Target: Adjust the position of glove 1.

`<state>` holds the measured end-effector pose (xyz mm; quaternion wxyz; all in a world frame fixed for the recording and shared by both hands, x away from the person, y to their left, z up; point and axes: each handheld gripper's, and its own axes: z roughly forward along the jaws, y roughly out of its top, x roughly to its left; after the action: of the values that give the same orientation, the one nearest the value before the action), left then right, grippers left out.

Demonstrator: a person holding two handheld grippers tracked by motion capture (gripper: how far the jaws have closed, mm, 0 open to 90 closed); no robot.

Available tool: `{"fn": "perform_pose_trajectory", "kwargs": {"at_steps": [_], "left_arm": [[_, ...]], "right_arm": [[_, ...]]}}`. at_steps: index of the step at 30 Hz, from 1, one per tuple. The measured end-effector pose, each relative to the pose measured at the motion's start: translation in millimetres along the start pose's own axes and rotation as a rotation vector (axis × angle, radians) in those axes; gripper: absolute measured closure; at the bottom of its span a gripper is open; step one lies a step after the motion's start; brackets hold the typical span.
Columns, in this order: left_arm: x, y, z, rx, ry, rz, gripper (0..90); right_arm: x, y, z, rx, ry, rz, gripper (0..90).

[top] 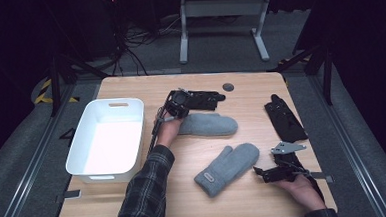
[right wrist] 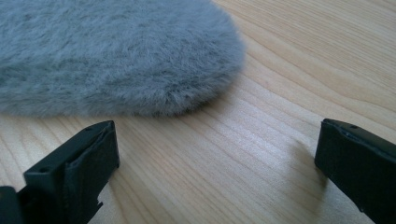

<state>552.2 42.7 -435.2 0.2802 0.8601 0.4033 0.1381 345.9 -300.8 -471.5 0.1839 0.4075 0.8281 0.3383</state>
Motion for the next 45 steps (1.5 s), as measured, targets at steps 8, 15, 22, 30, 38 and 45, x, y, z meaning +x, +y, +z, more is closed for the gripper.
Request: {"fn": "perform_pose_trajectory", "kwargs": {"at_steps": [8, 15, 22, 30, 38, 45], "left_arm": [[-7.0, -17.8, -15.7, 0.003, -0.031, 0.004, 90.0], [-22.9, -45.5, -35.6, -0.016, -0.081, 0.015, 90.0], [-38.4, -65.5, -49.3, -0.023, -0.126, 0.019, 90.0], [-44.7, -67.7, -59.8, -0.058, -0.132, -0.003, 86.4], [-59.2, -45.6, -61.0, -0.11, -0.163, 0.026, 46.2], [-74.7, -26.9, -34.8, -0.067, -0.202, 0.053, 17.0]], "right_arm": [[0.3, 0.0, -0.2, 0.002, 0.004, -0.002, 0.1], [0.3, 0.0, -0.3, 0.003, 0.004, -0.002, 0.1], [0.3, 0.0, -0.3, 0.003, 0.004, -0.002, 0.1], [0.2, 0.0, -0.2, 0.001, 0.003, -0.004, 0.1], [0.2, 0.0, -0.1, 0.001, 0.003, -0.004, 0.1], [0.3, 0.0, -0.3, 0.002, 0.002, -0.006, 0.1]]}}
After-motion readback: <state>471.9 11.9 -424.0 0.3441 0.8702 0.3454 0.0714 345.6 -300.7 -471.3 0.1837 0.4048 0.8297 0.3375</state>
